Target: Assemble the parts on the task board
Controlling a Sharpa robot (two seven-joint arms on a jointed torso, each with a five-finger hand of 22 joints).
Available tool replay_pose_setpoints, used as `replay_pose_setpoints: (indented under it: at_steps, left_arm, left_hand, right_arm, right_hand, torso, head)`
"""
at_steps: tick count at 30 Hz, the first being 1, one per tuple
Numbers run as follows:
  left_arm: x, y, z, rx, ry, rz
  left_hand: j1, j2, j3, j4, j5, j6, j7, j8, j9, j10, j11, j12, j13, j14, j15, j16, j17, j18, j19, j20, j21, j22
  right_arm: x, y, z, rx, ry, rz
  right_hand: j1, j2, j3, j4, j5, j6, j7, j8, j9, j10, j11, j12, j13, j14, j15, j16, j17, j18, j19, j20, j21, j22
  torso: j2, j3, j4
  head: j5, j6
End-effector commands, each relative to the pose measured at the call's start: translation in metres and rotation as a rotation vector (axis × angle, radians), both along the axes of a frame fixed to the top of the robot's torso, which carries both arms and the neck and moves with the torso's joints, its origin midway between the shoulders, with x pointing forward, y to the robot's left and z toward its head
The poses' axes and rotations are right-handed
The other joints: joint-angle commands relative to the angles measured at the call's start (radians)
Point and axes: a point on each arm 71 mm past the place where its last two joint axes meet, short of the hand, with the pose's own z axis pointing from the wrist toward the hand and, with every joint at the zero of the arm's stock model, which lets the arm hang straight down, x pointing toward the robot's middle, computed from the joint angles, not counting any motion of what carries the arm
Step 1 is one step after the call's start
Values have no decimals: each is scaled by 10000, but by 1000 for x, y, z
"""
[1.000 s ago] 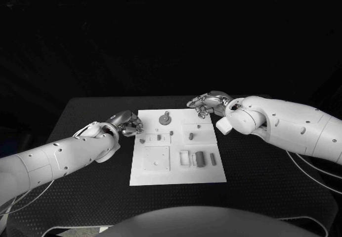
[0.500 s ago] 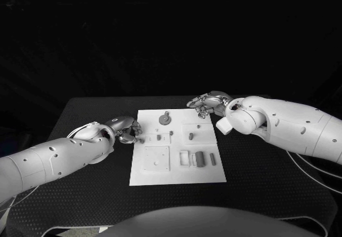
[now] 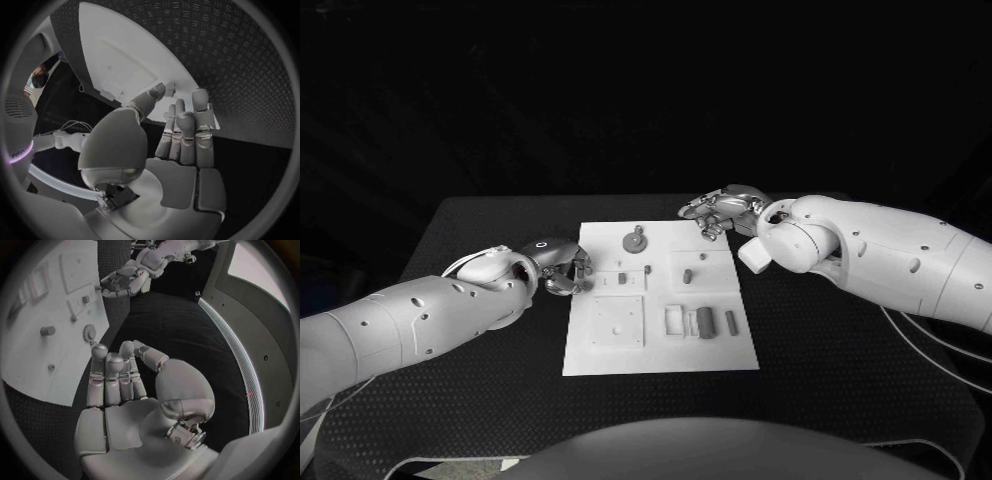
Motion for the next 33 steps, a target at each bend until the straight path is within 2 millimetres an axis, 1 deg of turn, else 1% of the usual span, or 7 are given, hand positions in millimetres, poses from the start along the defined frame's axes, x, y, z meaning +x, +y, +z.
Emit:
replay_pose_setpoints:
  at_steps: [1, 4, 7, 12, 20, 27, 33]
  left_arm:
    - [-2, -4, -2, 309, 136, -439]
    - [-1, -5, -2, 347, 139, -460]
    - [-1, -5, -3, 386, 118, -451]
    - [0, -10, -4, 538, 90, -590]
    - [2, -12, -8, 757, 25, -555]
    - [4, -9, -9, 869, -70, -383]
    - [5, -10, -10, 912, -64, -379]
  left_hand:
    - [-6, 55, -3, 79, -22, 150, 54, 87, -3, -100, -28, 138, 17, -6, -17, 81, -28, 416, -33, -19, 15, 231]
    - [-59, 184, -13, 122, -21, 416, 143, 232, -1, -111, -69, 343, 21, 9, -57, 129, -71, 400, -16, -47, 44, 231]
    - [-125, 328, -9, 197, -17, 553, 139, 297, -23, -93, -99, 496, 12, 28, -83, 166, -104, 390, 8, -75, 73, 232]
    - [-171, 481, 25, 284, -11, 637, 138, 325, -71, -56, -126, 657, -10, 50, -113, 201, -143, 376, 20, -103, 93, 230]
    - [-206, 601, 58, 367, -9, 687, 122, 333, -134, -16, -152, 827, -38, 87, -140, 245, -184, 363, 52, -136, 125, 230]
    - [-219, 710, 101, 436, -3, 666, 134, 311, -182, -46, -144, 896, -72, 112, -134, 266, -212, 360, 71, -147, 140, 226]
    - [-192, 805, 141, 463, 5, 698, 125, 324, -211, -16, -160, 994, -91, 138, -149, 286, -239, 363, 88, -158, 153, 225]
  right_arm:
    - [-1, 2, 0, 63, -46, 191]
    - [-1, 2, 0, 65, -46, 195]
    - [-1, 2, 0, 63, -44, 191]
    - [-1, 2, 0, 70, -42, 208]
    - [-1, 3, 0, 78, -40, 224]
    - [-1, 3, 0, 81, -35, 233]
    - [-1, 3, 0, 86, -28, 253]
  right_hand:
    - [80, -37, -57, 14, 55, -8, 65, -35, -14, -31, 66, 3, 13, 18, -62, -25, 15, 131, 14, -77, -33, 114]
    - [80, -38, -58, 14, 55, -11, 65, -37, -16, -31, 66, 3, 13, 18, -61, -25, 16, 131, 15, -77, -33, 114]
    - [79, -38, -59, 15, 55, -13, 66, -39, -18, -31, 67, 4, 13, 18, -61, -25, 16, 131, 16, -77, -32, 114]
    - [78, -37, -60, 15, 56, -17, 67, -42, -20, -32, 67, 4, 13, 19, -60, -25, 16, 131, 17, -77, -32, 114]
    - [78, -36, -62, 15, 56, -19, 68, -45, -23, -32, 68, 5, 13, 19, -59, -25, 16, 131, 18, -77, -32, 114]
    - [76, -34, -63, 16, 56, -19, 68, -46, -26, -32, 69, 5, 13, 19, -58, -25, 17, 131, 19, -77, -32, 113]
    - [75, -32, -64, 16, 57, -18, 69, -47, -28, -32, 70, 6, 13, 19, -58, -25, 17, 131, 20, -76, -32, 113]
  torso:
    - [6, 8, -11]
    - [5, 12, -2]
    - [5, 8, -3]
    - [4, 5, -3]
    - [9, -1, -15]
    - [5, 7, 1]
    - [4, 1, -1]
  head:
    - [-9, 2]
    - [-22, 2]
    - [-35, 2]
    - [-28, 2]
    - [-46, 2]
    - [-57, 2]
    - [-53, 2]
